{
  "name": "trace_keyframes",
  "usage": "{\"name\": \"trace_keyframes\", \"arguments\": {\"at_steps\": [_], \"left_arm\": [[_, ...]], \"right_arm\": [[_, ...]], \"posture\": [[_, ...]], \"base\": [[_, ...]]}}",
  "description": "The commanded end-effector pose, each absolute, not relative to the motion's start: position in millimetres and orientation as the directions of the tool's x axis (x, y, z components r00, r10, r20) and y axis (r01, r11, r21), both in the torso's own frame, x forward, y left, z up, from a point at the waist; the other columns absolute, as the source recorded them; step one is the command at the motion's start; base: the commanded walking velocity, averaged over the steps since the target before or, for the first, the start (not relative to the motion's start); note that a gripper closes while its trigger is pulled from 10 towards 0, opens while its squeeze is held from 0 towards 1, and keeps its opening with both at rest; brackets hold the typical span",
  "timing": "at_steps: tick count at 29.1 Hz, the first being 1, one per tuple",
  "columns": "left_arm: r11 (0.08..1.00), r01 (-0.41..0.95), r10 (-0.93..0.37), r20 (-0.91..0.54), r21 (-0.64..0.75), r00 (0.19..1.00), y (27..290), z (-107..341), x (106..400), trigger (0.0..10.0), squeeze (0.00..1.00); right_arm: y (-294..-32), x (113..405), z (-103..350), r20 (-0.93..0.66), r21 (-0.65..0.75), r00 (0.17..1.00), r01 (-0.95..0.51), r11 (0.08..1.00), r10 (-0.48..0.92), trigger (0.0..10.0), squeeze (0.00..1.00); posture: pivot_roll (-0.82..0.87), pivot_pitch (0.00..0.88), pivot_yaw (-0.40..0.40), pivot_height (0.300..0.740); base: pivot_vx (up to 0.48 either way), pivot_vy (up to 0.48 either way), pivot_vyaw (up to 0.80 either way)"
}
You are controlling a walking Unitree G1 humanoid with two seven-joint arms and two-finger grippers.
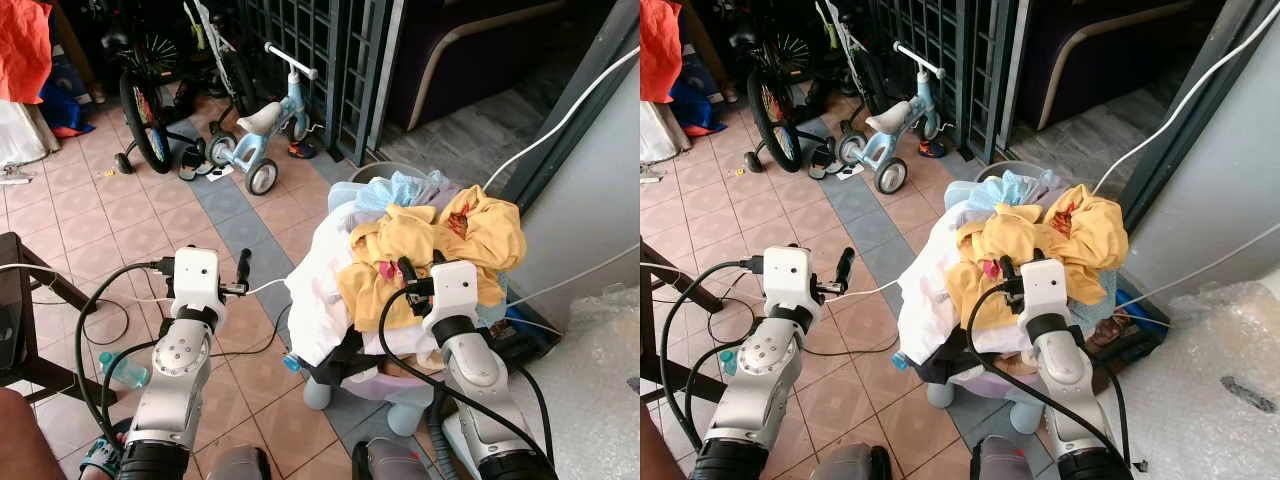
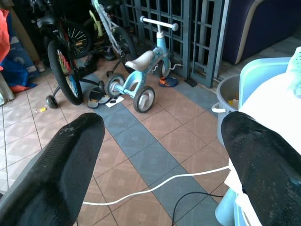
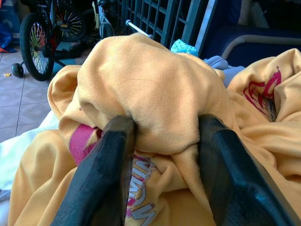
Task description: Clothes washing
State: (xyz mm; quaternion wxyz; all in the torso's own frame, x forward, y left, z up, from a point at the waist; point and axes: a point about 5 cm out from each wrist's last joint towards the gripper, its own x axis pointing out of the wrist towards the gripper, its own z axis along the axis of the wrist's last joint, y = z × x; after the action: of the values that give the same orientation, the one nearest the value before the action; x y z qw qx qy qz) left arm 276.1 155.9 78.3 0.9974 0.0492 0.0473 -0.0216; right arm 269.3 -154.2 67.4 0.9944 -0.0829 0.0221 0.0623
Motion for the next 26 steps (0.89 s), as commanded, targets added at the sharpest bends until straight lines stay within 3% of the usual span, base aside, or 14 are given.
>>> {"name": "trace_keyframes", "arguments": {"at_steps": [1,20,26], "left_arm": [[0.993,0.050,-0.037,-0.116,0.111,0.993,157.2,76.1,276.3,10.0,0.00],[0.992,0.051,-0.038,-0.111,0.118,0.993,156.3,79.5,282.2,10.0,0.00],[0.994,0.029,-0.021,-0.072,0.106,0.997,157.7,91.8,295.8,10.0,0.00]], "right_arm": [[-151.9,270.0,61.8,-0.097,-0.171,0.987,-0.144,0.975,0.129,0.0,0.00],[-149.8,278.5,57.0,-0.171,-0.201,0.977,-0.161,0.966,0.128,0.0,0.00],[-149.0,287.4,63.8,-0.160,-0.149,0.985,-0.095,0.984,0.071,0.0,0.00]], "posture": [[-0.03,0.105,0.017,0.740],[-0.04,0.094,0.017,0.740],[-0.05,0.069,0.035,0.740]], "base": [[0.000,0.000,0.00],[0.000,0.000,0.00],[0.000,0.000,0.00]]}}
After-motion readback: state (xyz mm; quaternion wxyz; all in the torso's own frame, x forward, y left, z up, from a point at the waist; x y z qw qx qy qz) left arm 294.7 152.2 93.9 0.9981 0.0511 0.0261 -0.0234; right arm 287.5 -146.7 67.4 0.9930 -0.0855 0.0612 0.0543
